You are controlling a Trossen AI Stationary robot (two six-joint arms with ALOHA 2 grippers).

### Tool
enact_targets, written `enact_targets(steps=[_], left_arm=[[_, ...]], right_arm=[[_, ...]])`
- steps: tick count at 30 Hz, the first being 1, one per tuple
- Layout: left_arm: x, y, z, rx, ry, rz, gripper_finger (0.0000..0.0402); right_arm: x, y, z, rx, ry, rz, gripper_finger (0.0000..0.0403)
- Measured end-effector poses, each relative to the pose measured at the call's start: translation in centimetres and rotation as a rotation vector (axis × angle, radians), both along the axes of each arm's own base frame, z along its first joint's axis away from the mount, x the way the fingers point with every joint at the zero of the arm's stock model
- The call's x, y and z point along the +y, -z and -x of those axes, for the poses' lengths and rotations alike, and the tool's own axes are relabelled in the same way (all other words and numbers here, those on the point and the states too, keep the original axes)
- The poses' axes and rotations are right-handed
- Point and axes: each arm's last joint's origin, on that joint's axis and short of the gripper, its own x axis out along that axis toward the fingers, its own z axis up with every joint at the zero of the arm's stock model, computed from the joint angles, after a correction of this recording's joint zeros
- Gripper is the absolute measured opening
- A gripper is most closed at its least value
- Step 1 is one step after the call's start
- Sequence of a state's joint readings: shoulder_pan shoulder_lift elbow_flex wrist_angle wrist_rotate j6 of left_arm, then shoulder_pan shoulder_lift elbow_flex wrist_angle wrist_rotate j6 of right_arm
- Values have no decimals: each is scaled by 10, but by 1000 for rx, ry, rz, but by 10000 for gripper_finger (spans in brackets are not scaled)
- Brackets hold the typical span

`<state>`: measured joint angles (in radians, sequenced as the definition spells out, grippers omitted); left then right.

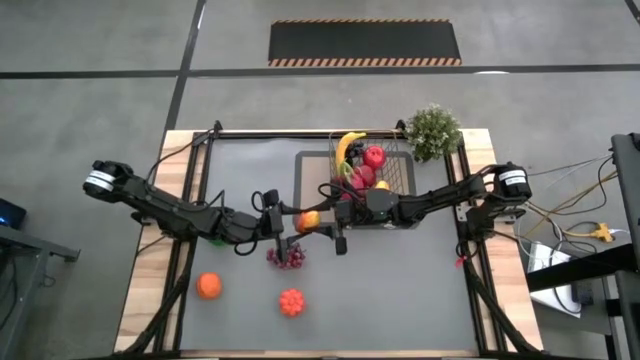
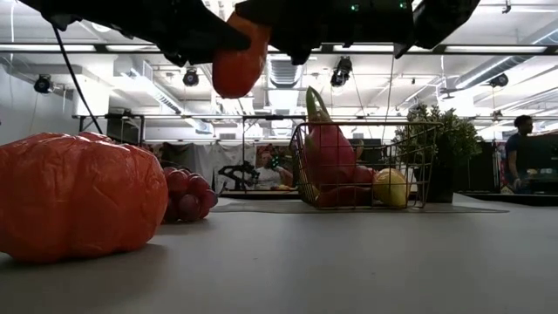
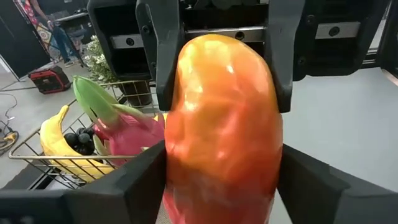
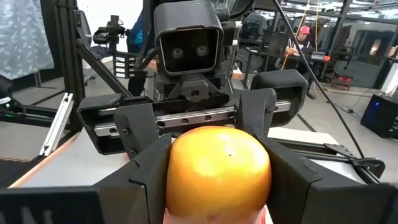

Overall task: Build produce basket
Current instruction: Put the mango into the wire basket

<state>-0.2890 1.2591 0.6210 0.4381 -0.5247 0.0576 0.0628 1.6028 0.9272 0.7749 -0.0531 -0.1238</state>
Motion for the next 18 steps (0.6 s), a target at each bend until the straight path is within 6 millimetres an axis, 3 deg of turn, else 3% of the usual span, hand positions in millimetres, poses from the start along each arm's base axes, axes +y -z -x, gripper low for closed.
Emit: enact_targets(steps=[7,13,18], left_arm=[[0,0,0,0,-4,-5,321],[0,1,1,24,5,-58,328],[1,-3,3,19,1,-59,329]], right_arm=[[0,2,1,31,-1,-4,184],[0,4,4,117,9,-52,184],[-4,0,16,238,113,-70,184]])
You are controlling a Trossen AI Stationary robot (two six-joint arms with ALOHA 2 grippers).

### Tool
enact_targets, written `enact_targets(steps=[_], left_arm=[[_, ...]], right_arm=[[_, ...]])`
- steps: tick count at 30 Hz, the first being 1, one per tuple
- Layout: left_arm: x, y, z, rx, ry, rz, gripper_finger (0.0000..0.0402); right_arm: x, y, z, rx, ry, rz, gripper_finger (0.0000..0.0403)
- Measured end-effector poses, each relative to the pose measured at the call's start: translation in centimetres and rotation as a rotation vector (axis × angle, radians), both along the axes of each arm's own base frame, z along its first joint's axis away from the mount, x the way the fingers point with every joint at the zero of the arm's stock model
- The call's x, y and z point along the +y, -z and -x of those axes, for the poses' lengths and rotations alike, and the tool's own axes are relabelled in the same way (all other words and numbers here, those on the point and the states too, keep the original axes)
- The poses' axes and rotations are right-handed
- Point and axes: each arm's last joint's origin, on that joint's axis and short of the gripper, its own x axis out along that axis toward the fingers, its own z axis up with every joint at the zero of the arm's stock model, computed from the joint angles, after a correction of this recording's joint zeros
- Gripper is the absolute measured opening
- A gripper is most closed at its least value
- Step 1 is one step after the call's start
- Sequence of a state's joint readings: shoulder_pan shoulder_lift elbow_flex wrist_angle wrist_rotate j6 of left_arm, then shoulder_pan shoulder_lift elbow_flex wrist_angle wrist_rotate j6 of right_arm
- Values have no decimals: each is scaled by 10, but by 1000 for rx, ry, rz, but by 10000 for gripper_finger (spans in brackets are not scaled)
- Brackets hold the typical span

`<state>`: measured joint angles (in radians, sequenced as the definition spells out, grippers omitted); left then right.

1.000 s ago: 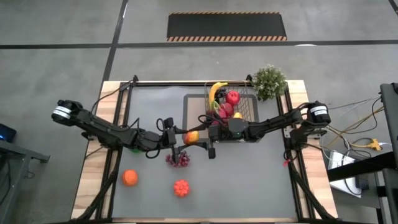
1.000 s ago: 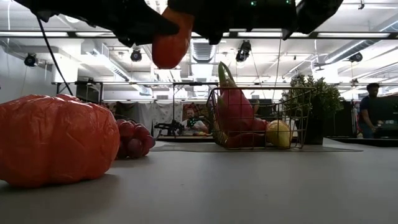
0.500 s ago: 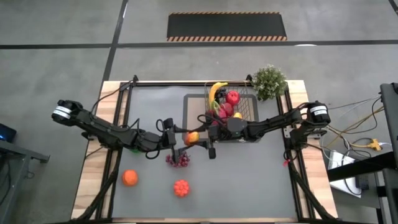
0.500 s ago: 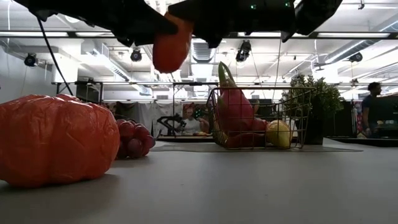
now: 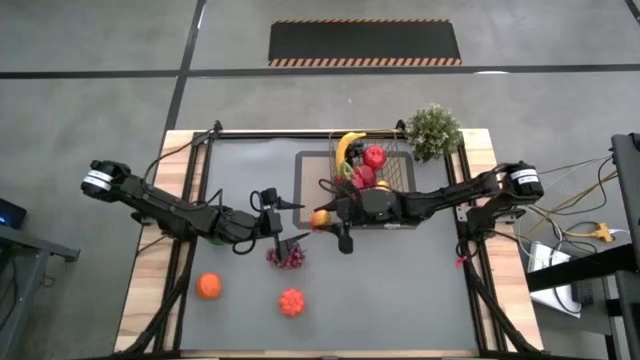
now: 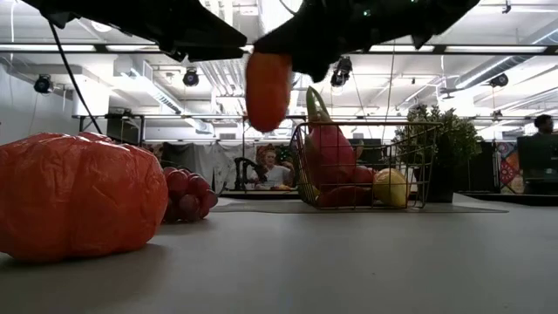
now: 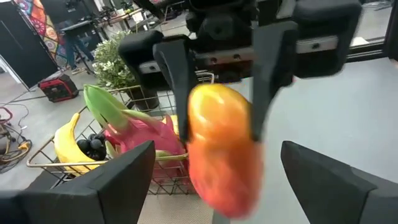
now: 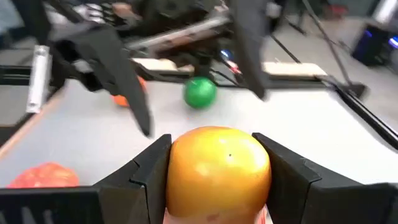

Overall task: Build produce basket
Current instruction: Put the mango into the wire basket

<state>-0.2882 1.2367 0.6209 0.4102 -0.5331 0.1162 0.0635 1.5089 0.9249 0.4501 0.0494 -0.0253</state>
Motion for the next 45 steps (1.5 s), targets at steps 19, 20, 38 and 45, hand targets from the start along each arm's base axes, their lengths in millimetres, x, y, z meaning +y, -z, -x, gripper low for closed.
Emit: enact_targets(steps=[19,20,38,45], left_arm=[[1,-6,4,-24,3,11,329],[1,-6,4,-24,3,11,329],[1,-6,3,-26,4,14,329],[1,-6,3,-26,4,14,329]], right_arm=[[-23,-75,76,3,424,-45,186],[-25,-78,80,-6,434,-49,186],[-114,-39,105,262,970,-202,187],[-127,-16,94,344,996,-247,187]])
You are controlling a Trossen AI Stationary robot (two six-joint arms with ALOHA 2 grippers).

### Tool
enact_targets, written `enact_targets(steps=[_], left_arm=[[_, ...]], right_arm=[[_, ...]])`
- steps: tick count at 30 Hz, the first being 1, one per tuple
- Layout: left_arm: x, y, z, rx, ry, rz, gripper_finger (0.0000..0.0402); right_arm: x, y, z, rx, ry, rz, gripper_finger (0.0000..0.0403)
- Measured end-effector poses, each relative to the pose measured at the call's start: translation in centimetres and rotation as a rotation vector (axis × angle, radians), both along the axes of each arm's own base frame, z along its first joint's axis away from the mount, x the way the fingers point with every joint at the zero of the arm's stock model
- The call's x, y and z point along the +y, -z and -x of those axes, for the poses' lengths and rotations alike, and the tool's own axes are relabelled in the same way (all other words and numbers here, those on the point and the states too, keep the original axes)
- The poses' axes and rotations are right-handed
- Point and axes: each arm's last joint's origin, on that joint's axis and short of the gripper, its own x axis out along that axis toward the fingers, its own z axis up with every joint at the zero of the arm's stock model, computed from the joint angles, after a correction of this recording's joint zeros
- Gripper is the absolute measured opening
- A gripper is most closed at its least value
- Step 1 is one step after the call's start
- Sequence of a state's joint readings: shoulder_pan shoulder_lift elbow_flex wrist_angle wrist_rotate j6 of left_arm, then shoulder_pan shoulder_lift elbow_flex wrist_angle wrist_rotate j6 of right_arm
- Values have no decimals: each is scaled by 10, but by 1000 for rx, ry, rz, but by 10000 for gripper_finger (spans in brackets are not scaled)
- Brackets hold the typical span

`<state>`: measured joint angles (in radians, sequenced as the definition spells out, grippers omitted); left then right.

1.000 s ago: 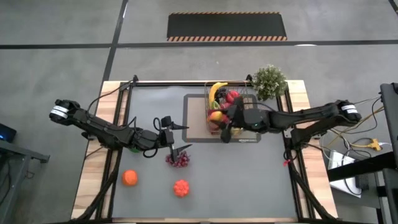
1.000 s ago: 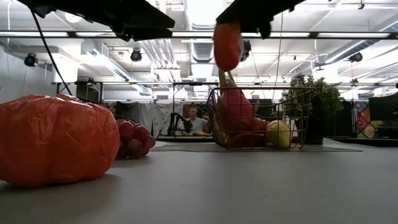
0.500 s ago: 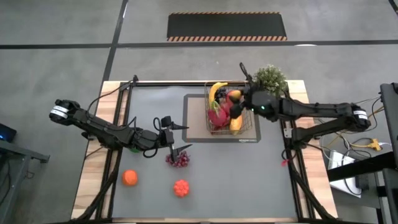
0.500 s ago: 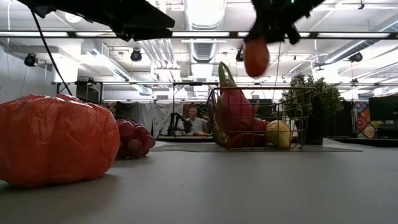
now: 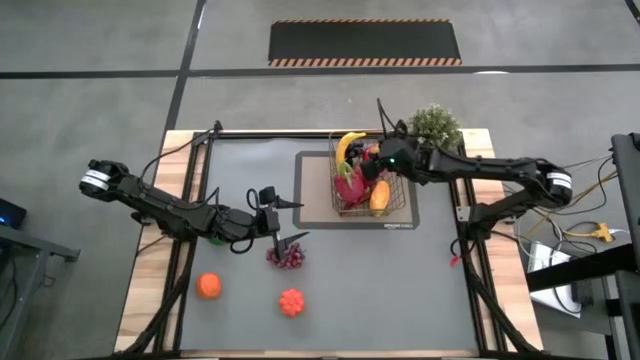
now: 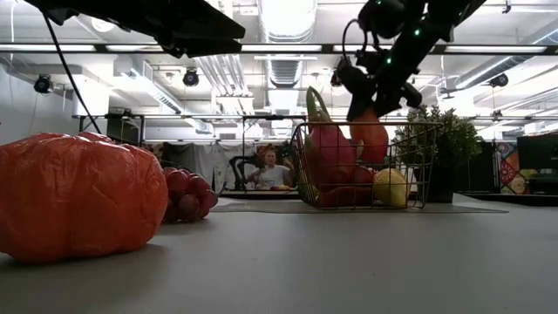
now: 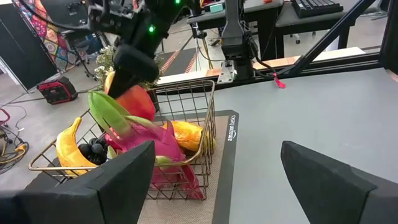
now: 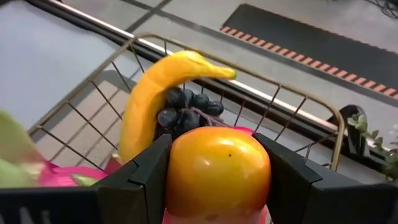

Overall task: Build produce basket
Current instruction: Put the mango into the wire basket, then put the red grapes into the wire basket

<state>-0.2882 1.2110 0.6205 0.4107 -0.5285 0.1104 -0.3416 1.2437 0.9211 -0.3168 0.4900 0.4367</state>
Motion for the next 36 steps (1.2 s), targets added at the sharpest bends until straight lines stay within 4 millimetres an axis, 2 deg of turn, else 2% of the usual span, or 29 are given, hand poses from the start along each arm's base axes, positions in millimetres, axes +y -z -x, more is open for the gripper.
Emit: enact_targets(steps=[8,20,28,32,36], left_arm=[[0,0,0,1,0,0,329],[0,0,0,1,0,0,329],[0,0,0,0,0,2,329],[0,0,0,0,0,3,329],[0,0,0,-1,0,7,329]], right_arm=[[-2,8,-3,19,17,-22,190],[-2,9,-1,39,26,-27,243],[-2,10,0,60,22,-27,248],[-1,7,0,67,11,-17,249],[-2,-7,-2,57,-16,13,249]])
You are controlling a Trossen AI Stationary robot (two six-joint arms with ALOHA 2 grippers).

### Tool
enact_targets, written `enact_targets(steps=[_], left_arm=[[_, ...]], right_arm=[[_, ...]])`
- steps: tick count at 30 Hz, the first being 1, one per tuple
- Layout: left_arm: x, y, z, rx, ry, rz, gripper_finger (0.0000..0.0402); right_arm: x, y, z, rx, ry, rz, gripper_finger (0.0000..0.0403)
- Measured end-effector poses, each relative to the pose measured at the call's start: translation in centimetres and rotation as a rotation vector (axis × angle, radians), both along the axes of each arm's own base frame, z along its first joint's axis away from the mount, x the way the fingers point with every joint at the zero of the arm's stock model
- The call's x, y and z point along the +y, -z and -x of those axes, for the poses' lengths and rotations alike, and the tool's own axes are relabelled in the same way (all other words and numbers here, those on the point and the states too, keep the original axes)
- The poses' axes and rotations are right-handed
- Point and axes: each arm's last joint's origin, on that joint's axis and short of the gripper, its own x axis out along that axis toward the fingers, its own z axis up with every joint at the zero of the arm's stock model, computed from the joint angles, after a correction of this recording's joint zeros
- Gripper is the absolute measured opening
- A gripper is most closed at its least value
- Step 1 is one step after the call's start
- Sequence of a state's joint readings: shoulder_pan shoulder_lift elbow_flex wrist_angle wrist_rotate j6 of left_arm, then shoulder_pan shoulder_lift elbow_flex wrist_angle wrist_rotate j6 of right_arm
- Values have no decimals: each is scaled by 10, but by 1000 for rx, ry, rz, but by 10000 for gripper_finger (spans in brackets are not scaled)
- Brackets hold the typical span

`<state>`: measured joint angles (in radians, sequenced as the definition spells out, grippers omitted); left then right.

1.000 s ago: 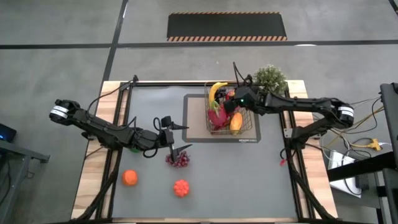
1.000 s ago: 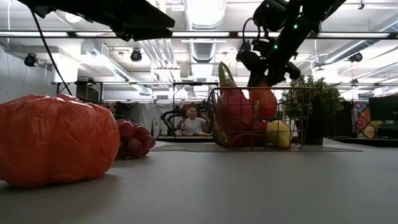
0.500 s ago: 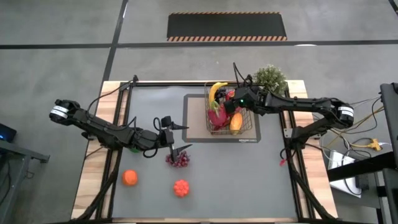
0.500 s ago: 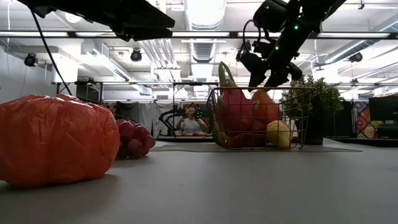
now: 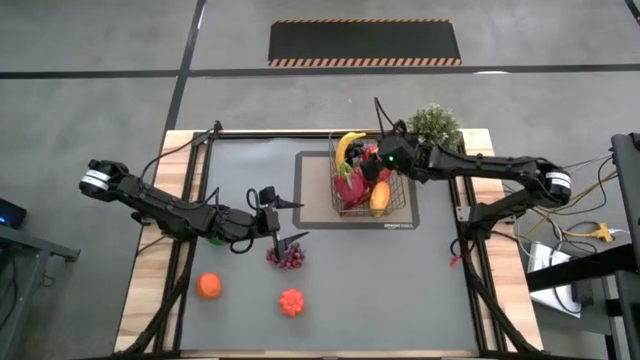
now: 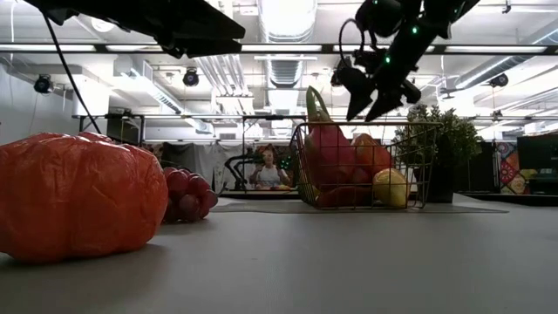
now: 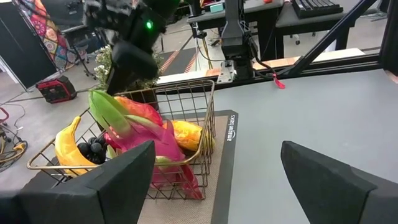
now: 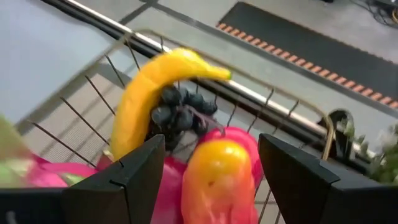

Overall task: Build produce basket
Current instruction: Put the red grapes into the wire basket

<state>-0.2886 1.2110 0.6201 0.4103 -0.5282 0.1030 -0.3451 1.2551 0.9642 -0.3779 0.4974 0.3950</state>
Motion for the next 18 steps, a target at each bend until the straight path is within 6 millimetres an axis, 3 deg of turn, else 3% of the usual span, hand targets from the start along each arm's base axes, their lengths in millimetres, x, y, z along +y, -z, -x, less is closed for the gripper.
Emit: enact_targets(steps=[8,18], left_arm=[[0,1,0,-13,-7,68,329],[-9,21,7,170,96,279,329]], right_arm=[[19,-33,-9,7,-151,-26,249],[83,-51,-23,35,-446,23,247]])
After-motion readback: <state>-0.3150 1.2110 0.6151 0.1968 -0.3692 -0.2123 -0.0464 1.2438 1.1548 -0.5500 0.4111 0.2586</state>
